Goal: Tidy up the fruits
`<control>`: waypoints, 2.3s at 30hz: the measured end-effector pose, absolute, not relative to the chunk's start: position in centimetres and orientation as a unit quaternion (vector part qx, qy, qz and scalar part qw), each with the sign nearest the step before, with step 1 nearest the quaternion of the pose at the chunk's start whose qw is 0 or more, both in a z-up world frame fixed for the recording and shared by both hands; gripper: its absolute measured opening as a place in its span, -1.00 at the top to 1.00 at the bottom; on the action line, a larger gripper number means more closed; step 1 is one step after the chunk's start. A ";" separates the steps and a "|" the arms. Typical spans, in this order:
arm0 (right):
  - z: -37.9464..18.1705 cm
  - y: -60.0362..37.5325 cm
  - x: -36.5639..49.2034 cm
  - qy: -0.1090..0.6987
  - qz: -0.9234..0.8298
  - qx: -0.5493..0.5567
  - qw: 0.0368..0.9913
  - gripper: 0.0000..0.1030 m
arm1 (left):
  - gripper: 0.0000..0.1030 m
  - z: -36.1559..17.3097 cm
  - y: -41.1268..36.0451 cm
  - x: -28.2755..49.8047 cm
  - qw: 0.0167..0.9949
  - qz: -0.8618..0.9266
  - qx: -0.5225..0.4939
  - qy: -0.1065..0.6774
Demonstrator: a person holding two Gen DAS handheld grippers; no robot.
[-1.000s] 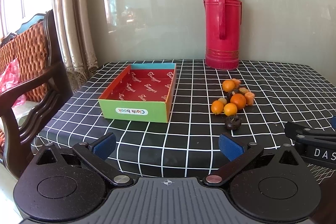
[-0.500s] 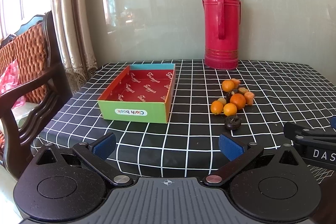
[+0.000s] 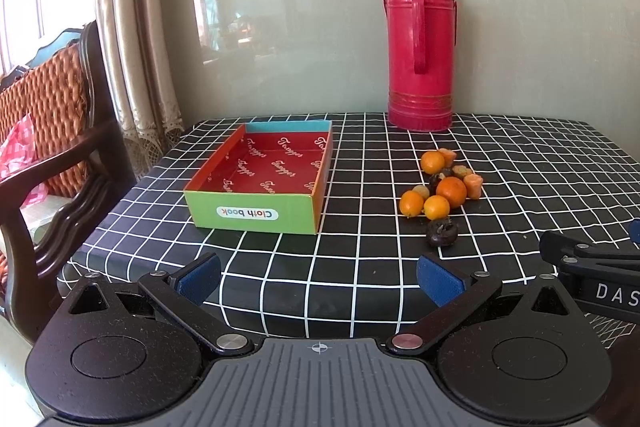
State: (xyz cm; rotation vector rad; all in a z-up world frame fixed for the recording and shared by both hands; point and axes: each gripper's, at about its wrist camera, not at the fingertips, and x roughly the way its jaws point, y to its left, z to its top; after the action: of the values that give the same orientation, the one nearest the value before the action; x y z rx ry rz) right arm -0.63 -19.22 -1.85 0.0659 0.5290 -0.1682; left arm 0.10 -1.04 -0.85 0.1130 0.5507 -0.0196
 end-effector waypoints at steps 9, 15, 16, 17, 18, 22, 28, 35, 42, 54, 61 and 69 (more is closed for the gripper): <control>-2.1 -20.1 -1.0 0.249 -0.099 0.039 0.963 -0.89 | -1.00 -1.1 -1.9 0.5 0.962 -0.011 0.080 0.261; -2.8 -22.4 -1.3 0.237 -0.123 0.062 0.962 -0.89 | -1.00 -1.9 -4.2 1.9 0.962 -0.028 0.124 0.240; -3.0 -22.9 -1.4 0.233 -0.125 0.067 0.962 -0.89 | -1.00 -2.2 -4.6 2.2 0.962 -0.036 0.128 0.238; -3.2 -23.5 -1.5 0.229 -0.129 0.073 0.962 -0.89 | -1.00 -2.4 -5.0 2.7 0.962 -0.043 0.130 0.235; -3.4 -24.0 -1.6 0.224 -0.134 0.079 0.962 -0.89 | -1.00 -2.7 -5.5 3.1 0.962 -0.050 0.130 0.233; -4.2 -26.0 -1.5 0.209 -0.158 0.096 0.960 -0.89 | -0.99 -4.3 -7.5 5.0 0.964 -0.073 0.132 0.217; -5.7 -28.1 -0.6 0.203 -0.174 0.113 0.957 -0.89 | -0.34 -7.0 -10.1 8.5 0.956 -0.115 0.131 0.238; -7.1 -28.7 1.0 0.213 -0.173 0.117 0.954 -0.89 | -0.35 -9.2 -12.1 10.8 0.953 -0.119 0.146 0.237; -8.3 -28.6 2.3 0.228 -0.168 0.120 0.951 -0.89 | -0.17 -11.1 -12.9 12.7 0.946 -0.136 0.133 0.261; -9.0 -28.1 3.6 0.237 -0.152 0.132 0.950 -0.89 | 0.26 -10.6 -11.4 12.2 0.956 -0.142 0.110 0.231; -8.7 -25.5 5.5 0.242 -0.098 0.120 0.958 -0.89 | 0.26 -6.4 -5.7 14.2 0.978 -0.037 0.097 0.183; -8.4 -21.3 8.6 0.249 -0.048 0.069 0.965 -0.89 | 0.25 -6.6 3.1 21.4 0.960 0.105 0.063 0.252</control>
State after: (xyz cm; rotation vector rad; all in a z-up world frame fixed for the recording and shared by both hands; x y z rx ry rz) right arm 8.56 -21.33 -8.42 0.1401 0.5041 -0.0974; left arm 21.35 3.07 -6.57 0.1283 0.5101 0.2129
